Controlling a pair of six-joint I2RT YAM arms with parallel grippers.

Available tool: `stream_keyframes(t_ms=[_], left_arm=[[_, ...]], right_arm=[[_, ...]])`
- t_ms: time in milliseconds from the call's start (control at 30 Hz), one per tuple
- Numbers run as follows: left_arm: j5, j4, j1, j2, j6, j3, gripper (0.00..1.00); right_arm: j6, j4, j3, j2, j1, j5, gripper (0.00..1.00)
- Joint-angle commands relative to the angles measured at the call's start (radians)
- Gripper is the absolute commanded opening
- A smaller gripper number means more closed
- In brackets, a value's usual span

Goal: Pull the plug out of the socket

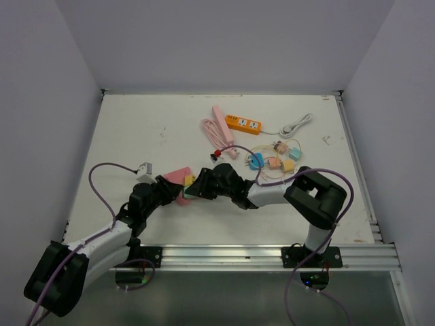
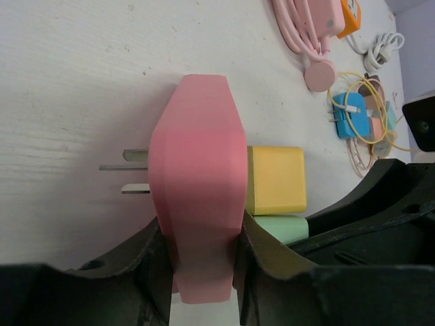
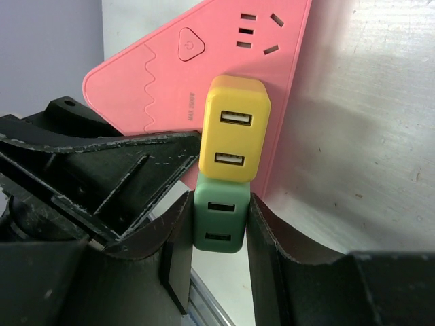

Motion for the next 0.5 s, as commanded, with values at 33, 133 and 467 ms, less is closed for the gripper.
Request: stream_keyframes(t_ms=[33,133,467], left_arm=[[-0.067,0.034,-0.053,0.03,0.005,0.031,0.26],[-0.105,0.013,-0.065,0.018,0.011,0.031,0.09],[-0.255,-0.147,-0.073,-0.016,0.054,0.039,0.0]], right_arm=[[-0.004,0.041,-0.019,-0.036,0.006,0.027,0.0],[0.004,0.033,-0.033,-0.055,0.003,0.036,0.0],[0.062,-0.115,-0.072,-0.179,-0.016,0.091,0.0]])
